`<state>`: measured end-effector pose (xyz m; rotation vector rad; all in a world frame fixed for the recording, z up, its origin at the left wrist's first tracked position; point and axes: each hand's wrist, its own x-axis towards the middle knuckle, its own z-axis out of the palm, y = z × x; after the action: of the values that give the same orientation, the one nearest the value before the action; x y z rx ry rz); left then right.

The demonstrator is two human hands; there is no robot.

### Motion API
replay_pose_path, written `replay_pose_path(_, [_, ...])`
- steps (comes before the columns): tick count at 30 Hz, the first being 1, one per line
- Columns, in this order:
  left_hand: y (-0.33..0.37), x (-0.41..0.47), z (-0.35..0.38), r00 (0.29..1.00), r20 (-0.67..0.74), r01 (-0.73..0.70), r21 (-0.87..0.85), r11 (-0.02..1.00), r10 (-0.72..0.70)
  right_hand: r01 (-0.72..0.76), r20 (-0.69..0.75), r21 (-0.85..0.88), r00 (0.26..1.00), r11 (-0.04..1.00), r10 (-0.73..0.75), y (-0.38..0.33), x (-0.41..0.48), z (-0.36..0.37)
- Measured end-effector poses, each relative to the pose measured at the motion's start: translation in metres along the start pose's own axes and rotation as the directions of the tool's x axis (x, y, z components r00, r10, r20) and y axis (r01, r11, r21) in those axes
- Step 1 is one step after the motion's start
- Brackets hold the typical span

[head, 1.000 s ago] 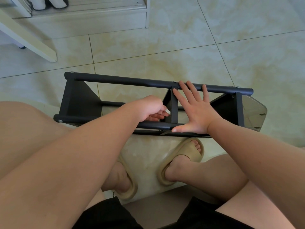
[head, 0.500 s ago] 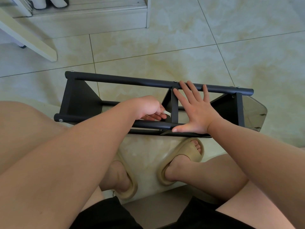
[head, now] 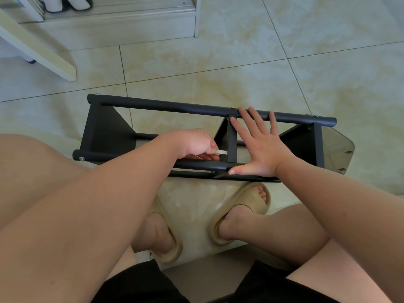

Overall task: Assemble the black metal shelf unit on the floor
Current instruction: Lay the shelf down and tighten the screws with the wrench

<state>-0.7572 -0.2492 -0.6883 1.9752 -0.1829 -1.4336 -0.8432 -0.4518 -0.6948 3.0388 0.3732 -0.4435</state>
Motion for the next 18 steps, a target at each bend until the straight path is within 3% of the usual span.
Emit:
replay_pose_path(10, [0.0026, -0.0051, -0.0019, 0.997, 0.011, -0.072, 0.312, 0.947, 0.072, 0.005, -0.006, -0.003, 1.000, 1.000, -0.005, 0.0001, 0.0000, 0.0005])
replay_pose_path(18, [0.0056, -0.0088, -0.0026, 0.995, 0.066, -0.094, 0.408, 0.908, 0.073, 0.002, 0.000, 0.000, 1.000, 1.000, -0.002, -0.0006, -0.0005, -0.0011])
